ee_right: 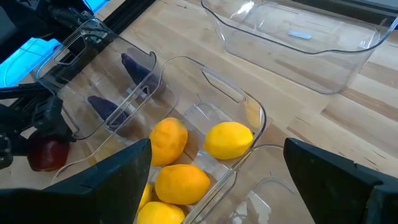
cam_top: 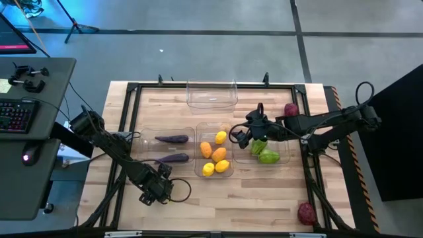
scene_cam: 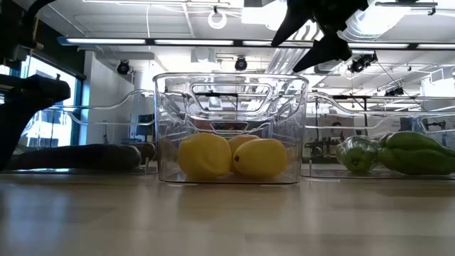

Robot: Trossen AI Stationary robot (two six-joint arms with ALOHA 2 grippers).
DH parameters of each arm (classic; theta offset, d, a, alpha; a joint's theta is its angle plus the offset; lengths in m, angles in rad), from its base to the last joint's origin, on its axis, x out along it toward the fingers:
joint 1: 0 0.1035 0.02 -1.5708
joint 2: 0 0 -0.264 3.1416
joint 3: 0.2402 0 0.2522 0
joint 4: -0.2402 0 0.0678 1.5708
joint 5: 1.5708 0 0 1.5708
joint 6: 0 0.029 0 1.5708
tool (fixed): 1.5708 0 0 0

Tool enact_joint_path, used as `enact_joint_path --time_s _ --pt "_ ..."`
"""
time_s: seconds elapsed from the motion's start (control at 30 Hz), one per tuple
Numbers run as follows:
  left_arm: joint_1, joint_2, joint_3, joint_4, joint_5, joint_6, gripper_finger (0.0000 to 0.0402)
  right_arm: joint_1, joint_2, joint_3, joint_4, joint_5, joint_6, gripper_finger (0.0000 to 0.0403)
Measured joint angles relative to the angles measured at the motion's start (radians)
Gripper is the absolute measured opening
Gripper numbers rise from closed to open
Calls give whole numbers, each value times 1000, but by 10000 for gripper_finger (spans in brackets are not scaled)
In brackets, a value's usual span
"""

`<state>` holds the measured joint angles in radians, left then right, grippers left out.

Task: Sort produce into baskets
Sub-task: Put the apple into the top transparent bin

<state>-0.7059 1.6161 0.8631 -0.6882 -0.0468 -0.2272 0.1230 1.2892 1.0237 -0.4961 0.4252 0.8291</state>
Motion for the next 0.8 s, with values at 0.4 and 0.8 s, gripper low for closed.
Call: enact_joint_path --time_s 0.4,0.8 --pt "61 -43 96 -123 104 -45 276 0 0 0 -9 -1 0 355" --pt "295 -312 507 -438 -437 352 294 0 -25 57 115 50 -103 355"
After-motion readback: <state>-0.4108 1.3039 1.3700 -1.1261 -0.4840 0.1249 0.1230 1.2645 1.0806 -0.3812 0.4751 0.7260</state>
